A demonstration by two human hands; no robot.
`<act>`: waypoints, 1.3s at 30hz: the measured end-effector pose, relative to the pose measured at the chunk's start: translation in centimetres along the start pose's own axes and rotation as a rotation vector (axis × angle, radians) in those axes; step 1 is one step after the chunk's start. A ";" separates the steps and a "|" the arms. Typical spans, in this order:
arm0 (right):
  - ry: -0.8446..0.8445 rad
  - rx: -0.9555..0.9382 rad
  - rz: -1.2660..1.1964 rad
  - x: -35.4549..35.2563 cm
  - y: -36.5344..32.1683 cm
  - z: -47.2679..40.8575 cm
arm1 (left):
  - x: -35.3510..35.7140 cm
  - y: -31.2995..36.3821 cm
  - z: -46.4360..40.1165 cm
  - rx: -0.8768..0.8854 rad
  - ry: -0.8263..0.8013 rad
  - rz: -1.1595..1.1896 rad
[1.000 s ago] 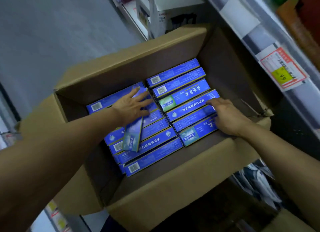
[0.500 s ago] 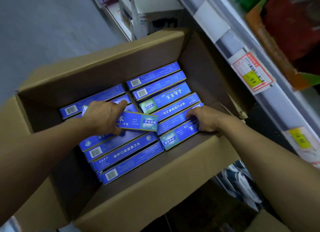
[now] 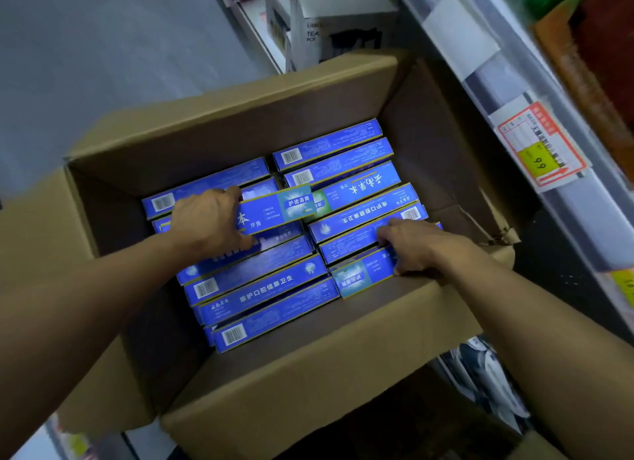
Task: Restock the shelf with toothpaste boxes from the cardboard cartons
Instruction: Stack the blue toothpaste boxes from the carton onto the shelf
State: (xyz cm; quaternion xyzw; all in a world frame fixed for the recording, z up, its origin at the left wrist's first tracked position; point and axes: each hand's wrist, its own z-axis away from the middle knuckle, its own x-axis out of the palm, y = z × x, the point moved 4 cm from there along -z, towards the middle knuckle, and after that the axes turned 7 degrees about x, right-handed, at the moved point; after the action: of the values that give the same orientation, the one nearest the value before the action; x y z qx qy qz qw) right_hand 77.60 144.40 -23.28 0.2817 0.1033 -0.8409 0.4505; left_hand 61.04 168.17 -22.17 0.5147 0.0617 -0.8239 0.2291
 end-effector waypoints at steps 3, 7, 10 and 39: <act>0.060 -0.024 0.029 -0.3 -0.2 0.2 | 0.0 0.0 0.6 -0.010 0.014 0.005; 0.144 -0.082 -0.065 -0.6 -0.9 0.3 | 0.1 0.0 1.2 -0.018 0.025 0.009; 0.135 -0.145 -0.162 -0.3 -2.3 0.5 | 0.3 0.0 1.7 -0.034 0.034 0.027; 0.539 -0.064 -0.676 -12.4 -5.3 4.4 | -5.4 -3.0 5.5 -0.211 0.145 0.155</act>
State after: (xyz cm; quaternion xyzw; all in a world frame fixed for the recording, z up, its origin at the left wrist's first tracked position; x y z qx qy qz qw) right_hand 76.99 154.25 -13.10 0.4273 0.3296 -0.8340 0.1151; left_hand 57.19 170.63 -15.31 0.5490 0.1243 -0.7534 0.3398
